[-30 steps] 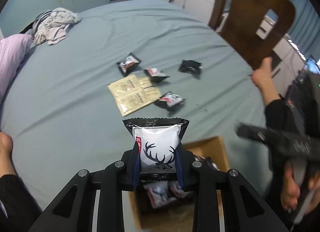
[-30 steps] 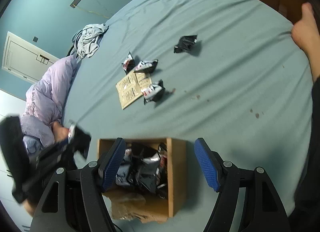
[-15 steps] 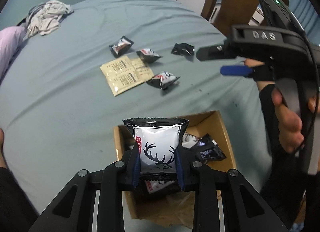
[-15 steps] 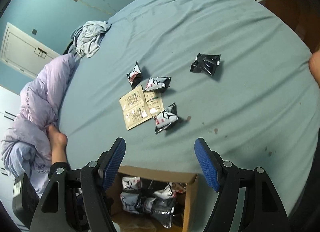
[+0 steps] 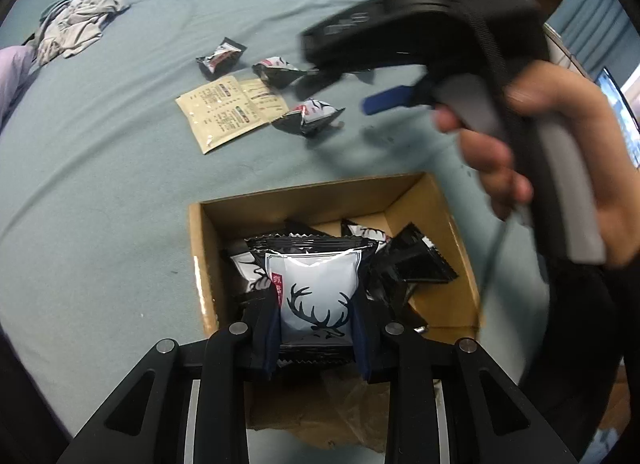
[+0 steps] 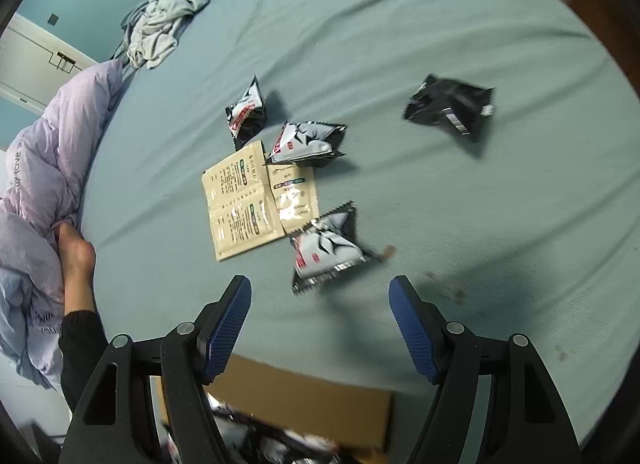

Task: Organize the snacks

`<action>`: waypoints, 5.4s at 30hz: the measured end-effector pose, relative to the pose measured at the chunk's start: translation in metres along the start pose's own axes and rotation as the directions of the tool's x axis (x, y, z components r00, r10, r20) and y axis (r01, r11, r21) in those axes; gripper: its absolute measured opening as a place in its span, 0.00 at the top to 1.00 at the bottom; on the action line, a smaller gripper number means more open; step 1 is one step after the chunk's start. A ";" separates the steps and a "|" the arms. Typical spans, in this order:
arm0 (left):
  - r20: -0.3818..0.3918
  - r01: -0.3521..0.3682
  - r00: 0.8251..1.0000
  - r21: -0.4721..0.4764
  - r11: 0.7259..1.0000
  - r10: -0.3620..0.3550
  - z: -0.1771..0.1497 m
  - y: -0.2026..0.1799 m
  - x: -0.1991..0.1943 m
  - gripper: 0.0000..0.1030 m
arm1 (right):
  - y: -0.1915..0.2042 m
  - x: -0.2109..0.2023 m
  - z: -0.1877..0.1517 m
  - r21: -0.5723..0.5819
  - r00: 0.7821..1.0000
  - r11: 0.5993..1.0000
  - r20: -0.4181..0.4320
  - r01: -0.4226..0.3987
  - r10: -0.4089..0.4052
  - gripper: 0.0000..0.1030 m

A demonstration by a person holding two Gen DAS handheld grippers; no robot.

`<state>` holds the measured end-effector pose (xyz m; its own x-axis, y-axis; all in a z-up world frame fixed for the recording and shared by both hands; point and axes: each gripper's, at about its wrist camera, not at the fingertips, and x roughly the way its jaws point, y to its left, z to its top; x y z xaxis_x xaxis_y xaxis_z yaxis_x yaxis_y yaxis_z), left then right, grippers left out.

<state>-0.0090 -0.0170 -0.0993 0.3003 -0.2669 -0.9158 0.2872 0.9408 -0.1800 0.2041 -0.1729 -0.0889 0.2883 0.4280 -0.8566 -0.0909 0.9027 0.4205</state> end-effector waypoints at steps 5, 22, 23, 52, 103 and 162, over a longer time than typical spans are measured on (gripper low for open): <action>-0.004 0.003 1.000 -0.015 1.000 -0.003 -0.001 0.005 -0.001 0.72 | 0.011 0.030 0.020 -0.047 0.993 0.993 -0.033 0.110 -0.112 0.31; -0.005 0.035 0.999 -0.096 0.995 -0.035 -0.002 0.018 0.011 0.72 | 0.018 -0.003 -0.011 -0.069 0.988 0.996 0.145 0.059 -0.048 0.58; 0.001 0.035 0.999 -0.093 0.995 -0.035 -0.002 0.017 0.010 0.72 | 0.017 -0.015 -0.017 -0.061 0.986 0.998 0.166 0.034 -0.024 0.58; 0.097 -0.073 0.992 -0.124 0.990 0.085 0.006 -0.005 -0.014 0.17 | -0.056 -0.119 -0.187 0.007 0.938 0.986 0.309 -0.164 0.154 0.58; 0.085 -0.077 0.992 -0.198 0.977 0.095 0.010 0.027 -0.038 0.17 | -0.098 -0.103 -0.169 0.254 0.959 0.958 0.277 -0.134 0.060 0.26; 0.000 0.046 0.999 -0.046 0.998 -0.046 -0.005 -0.013 -0.008 0.17 | -0.084 -0.008 0.041 -0.019 0.965 0.996 0.247 0.093 -0.085 0.68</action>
<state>-0.0199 -0.0262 -0.0911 0.2869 -0.3103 -0.9063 0.2584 0.9361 -0.2387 0.2486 -0.2541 -0.1057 0.5216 0.3254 -0.7888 -0.0817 0.9392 0.3334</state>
